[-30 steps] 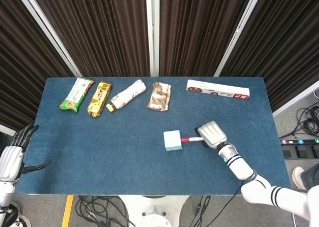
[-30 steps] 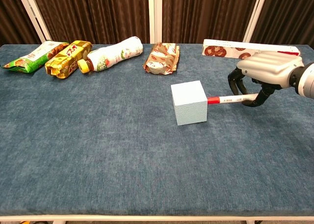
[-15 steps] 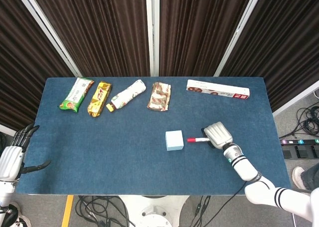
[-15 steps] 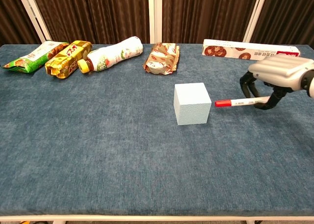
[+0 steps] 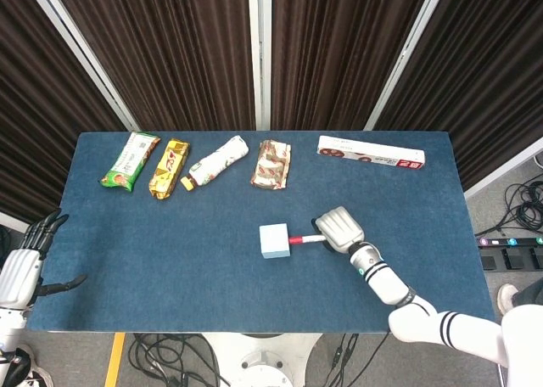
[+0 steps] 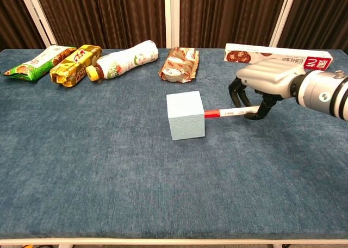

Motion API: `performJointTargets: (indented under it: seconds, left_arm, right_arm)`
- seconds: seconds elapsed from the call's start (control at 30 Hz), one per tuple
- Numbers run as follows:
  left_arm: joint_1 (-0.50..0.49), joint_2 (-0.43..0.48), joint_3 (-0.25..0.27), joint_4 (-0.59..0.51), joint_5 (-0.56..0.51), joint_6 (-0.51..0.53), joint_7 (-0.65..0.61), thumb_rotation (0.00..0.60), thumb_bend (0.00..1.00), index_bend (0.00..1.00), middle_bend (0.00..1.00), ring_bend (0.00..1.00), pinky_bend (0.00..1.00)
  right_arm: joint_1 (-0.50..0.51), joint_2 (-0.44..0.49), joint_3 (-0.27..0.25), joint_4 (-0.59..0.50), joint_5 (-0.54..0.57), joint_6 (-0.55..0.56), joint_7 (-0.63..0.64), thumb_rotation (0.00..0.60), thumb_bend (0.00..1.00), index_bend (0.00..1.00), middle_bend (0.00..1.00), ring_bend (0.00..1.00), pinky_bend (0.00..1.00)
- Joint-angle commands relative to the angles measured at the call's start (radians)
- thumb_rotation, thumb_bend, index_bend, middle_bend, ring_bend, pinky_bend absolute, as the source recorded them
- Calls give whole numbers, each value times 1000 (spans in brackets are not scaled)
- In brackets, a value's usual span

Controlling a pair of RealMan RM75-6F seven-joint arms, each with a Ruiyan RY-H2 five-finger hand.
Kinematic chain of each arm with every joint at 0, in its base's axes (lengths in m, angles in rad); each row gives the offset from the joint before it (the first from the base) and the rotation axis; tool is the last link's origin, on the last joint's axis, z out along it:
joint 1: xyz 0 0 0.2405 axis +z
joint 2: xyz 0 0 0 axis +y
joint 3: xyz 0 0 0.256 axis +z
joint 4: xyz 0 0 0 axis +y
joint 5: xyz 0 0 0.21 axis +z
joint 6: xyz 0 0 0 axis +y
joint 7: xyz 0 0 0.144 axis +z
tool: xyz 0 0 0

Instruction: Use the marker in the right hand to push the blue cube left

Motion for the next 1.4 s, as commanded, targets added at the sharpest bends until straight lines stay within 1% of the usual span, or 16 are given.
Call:
performJointTargets:
  seconds: [0.03,0.27,0.43,0.53,0.7,0.9,1.03,1.2,1.4]
  left_arm:
    - [1,-1,0,1,0,0,2,600,41,111,19,0,0]
    - [1,-2,2,-1,1,0,6,600,41,112,19,0,0]
    - [2,-1,0,-2,0,1,6,600,42,112,19,0,0]
    - [2,0,-1,-1,-3,0,2,600,42,111,19,0,0]
    - [1,5,-4,0,-9,-4,-6,600,42,111,19,0,0]
    - [2,10,-5,0,-14,-8,-12,600,43,112,19,0,0]
    - [2,12,-6,2,-17,-11,-17,600,43,113,19,0,0]
    - [2,15,-8,3,-21,-13,-26,600,44,112,19,0,0]
    - [1,17,-9,1,-19,-12,-25,600,45,113,19,0,0]
  right_arm:
    - [2,1,-6,-6,21,3,-22,600,274,652,644,999,1000]
    - [-17,35,-31,-9,33,21,-21,600,274,652,643,1000,1000]
    - [-10,28,-34,-5,35,13,-16,600,273,653,644,999,1000]
    - [4,13,-28,-6,36,11,-24,600,274,654,644,999,1000]
    - [46,-23,-2,-7,63,-5,-54,600,276,656,645,1000,1000]
    - [111,-97,31,2,146,-28,-117,600,275,656,645,1000,1000]
    - [139,-126,36,2,195,-25,-158,600,275,657,645,1000,1000]
    - [138,-106,17,-19,225,6,-190,600,276,657,645,1000,1000]
    - [120,-78,-17,-34,246,25,-194,600,275,657,645,1000,1000]
